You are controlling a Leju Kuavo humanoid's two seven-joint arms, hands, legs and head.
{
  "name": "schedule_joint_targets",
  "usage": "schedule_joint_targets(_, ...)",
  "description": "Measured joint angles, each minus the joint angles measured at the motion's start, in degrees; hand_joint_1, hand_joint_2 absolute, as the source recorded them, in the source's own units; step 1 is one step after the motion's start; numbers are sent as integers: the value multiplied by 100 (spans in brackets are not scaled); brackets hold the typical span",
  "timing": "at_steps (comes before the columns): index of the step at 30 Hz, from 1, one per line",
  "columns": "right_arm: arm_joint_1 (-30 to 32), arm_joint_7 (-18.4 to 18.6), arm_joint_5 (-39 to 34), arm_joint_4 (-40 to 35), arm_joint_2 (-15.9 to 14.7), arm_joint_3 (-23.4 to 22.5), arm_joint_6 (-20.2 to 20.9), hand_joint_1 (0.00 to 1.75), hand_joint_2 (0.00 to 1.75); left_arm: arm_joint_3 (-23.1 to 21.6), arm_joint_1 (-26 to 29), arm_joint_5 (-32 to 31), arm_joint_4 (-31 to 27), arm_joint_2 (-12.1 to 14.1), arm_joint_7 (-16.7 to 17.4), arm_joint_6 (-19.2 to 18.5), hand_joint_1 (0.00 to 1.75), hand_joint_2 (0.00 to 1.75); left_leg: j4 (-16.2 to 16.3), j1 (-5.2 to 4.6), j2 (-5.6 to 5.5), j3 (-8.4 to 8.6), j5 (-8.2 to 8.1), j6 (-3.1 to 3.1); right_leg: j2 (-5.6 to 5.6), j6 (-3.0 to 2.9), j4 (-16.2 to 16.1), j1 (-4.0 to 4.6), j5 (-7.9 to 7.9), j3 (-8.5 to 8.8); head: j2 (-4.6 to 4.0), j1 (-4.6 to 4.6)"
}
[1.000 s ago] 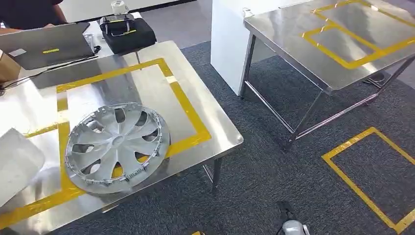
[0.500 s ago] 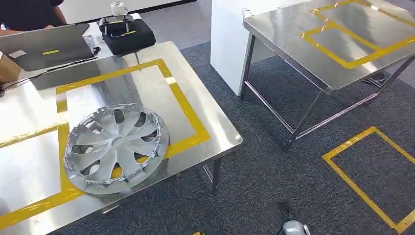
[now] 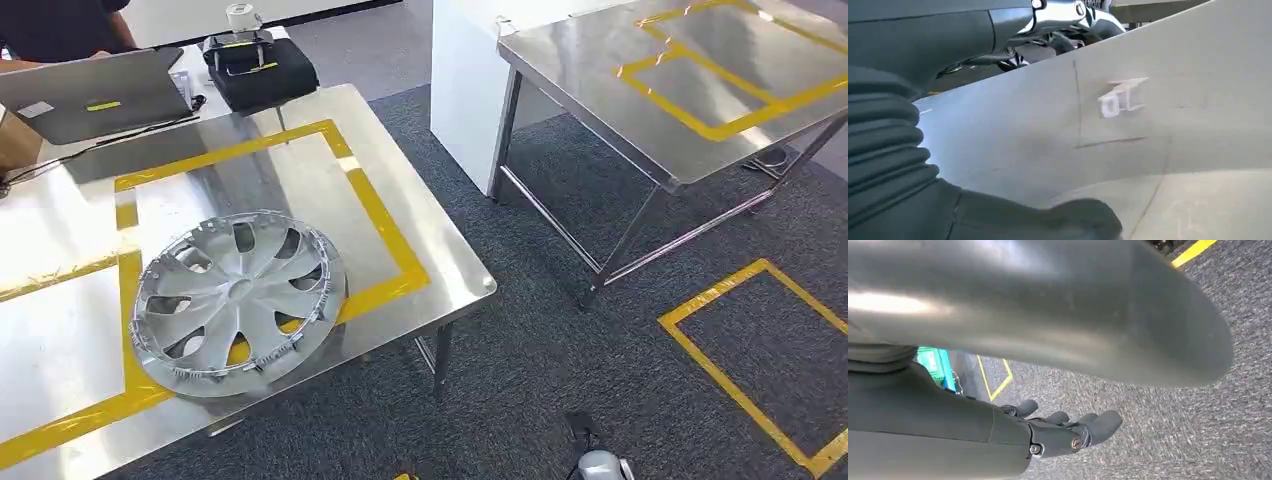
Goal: Take the parts from the cabinet and place them on the table.
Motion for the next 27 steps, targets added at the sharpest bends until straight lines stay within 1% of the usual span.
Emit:
schedule_joint_targets(3, 0, 0, 0, 0, 0, 0, 0, 0, 0, 9, 33, 11, 0, -11, -72, 4, 0, 0, 0, 0, 0, -1, 0, 0, 0, 0, 0, 0, 0, -1, 0, 0)
schedule_joint_targets(11, 1, 0, 0, 0, 0, 0, 0, 0, 0, 33, 84, 15, 0, -17, -103, 20, 0, 0, 0, 1, 1, -1, 0, 0, 0, 0, 0, 1, 0, -2, 0, 0)
schedule_joint_targets(13, 0, 0, 0, 0, 0, 0, 0, 0, 0, 50, 88, 87, 0, -24, -179, 78, 0, 0, 0, 1, 1, -1, 0, 0, 0, 0, 0, 1, 0, -2, 0, 0)
schedule_joint_targets(14, 1, 0, 2, 0, 0, 0, 0, 0, 0, 84, 88, 182, -2, -35, -316, 154, 0, 0, 0, 1, 1, -1, 0, 0, 0, 0, 0, 1, 0, -5, 0, 0)
schedule_joint_targets(15, 1, 0, 2, 0, 0, 0, 0, 0, 0, 136, 87, 254, -7, -50, -506, 247, 0, 0, 0, 1, 1, 0, 0, 0, 0, 0, 0, 1, 0, -11, 0, -2)
schedule_joint_targets(17, -1, 0, 9, 0, 0, 0, -7, 0, 0, 278, 85, 124, -112, -94, -888, 396, 0, 0, 2, 1, -1, -1, 1, 0, -1, 0, -1, 1, 0, -16, 0, 0)
schedule_joint_targets(19, -3, 0, 15, 0, 0, 0, -37, 0, 0, 617, 28, -471, -398, -203, -1468, 428, 0, 0, 6, 1, -8, -6, 6, 6, -8, 1, -1, 1, 2, -18, 0, 0)
schedule_joint_targets(21, -20, 0, 17, 0, 0, 0, -63, 0, 0, 1215, -179, -1248, -666, -397, -2213, 442, 0, 0, 9, 1, -16, -12, 9, 5, -19, 1, -1, 2, 5, -15, 0, 2)
schedule_joint_targets(23, -46, 0, 20, 0, 0, 0, -70, 0, 0, 1840, -455, -1756, -909, -575, -2924, 444, 0, 0, 10, 1, -6, -12, 9, 4, -13, -7, -1, 1, 17, -13, 0, 0)
schedule_joint_targets(24, -49, 0, 22, 0, 0, 0, -70, 0, 0, 2150, -630, -1925, -1013, -667, -3228, 446, 0, 0, 10, 1, 5, -12, 9, 4, 0, 0, -1, 0, 23, -14, 0, 0)
schedule_joint_targets(27, -44, 0, 24, 0, 2, -2, -63, 0, 0, 2842, -1019, -2247, -1275, -918, -3792, 446, 0, 0, 12, 1, 11, -12, 9, 4, 8, 2, -1, 0, 26, -17, 0, 0)
